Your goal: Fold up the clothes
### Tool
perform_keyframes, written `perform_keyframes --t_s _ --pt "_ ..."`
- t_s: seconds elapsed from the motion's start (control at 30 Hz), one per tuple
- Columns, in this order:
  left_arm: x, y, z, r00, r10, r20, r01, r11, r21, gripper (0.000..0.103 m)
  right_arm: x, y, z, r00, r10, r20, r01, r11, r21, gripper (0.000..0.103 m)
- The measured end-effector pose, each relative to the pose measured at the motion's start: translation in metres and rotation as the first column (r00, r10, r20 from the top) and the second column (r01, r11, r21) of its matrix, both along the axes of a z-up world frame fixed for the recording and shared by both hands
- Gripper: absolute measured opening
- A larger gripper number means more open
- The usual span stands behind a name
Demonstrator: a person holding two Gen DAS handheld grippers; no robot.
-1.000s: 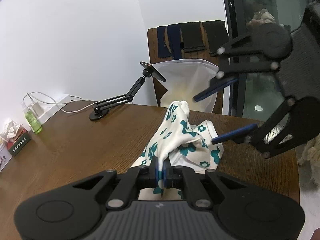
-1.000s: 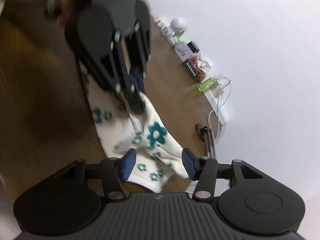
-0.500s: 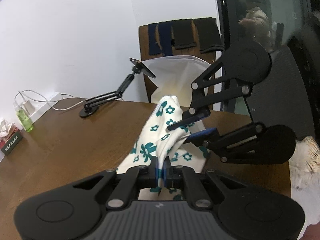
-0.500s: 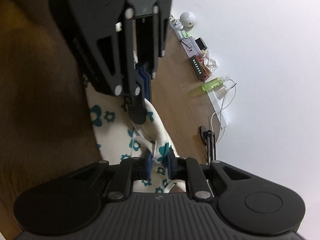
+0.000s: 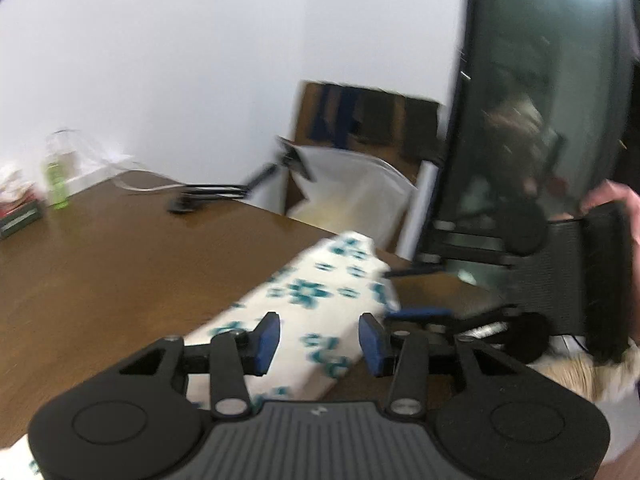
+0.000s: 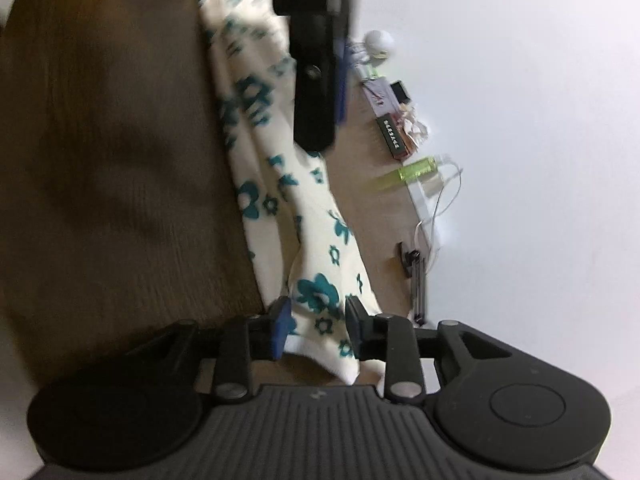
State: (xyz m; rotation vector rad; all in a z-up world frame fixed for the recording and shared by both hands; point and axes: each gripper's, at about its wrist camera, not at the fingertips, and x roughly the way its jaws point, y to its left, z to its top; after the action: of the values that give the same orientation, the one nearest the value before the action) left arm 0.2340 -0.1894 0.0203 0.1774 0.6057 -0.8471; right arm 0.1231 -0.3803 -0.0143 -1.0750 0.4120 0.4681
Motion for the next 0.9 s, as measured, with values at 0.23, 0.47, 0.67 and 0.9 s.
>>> perform_keyframes --t_s 0.23,0.47,0.67,0.9 --pt "0.016 0.008 -0.032 0.986 0.149 -0.069 -0.139 0.982 0.131 0.021 0.03 -0.028 0.047 0.967 -0.084 -0.242 0.21 0.802 0.559 0.029" --pt "0.0 0.007 -0.036 0.987 0.154 -0.043 -0.147 0.98 0.135 0.031 0.083 -0.021 0.008 0.881 -0.253 -0.4 0.455 0.687 0.567 0.029" --pt "-0.034 0.068 -0.006 0.969 0.247 0.022 -0.248 0.962 0.114 0.05 0.071 -0.016 0.003 0.884 -0.3 -0.359 0.46 0.693 0.555 0.032" --pt "-0.07 0.183 0.006 0.891 0.45 0.054 -0.453 0.882 0.126 0.06 0.073 -0.004 0.028 0.893 -0.196 -0.405 0.44 0.568 0.696 0.046"
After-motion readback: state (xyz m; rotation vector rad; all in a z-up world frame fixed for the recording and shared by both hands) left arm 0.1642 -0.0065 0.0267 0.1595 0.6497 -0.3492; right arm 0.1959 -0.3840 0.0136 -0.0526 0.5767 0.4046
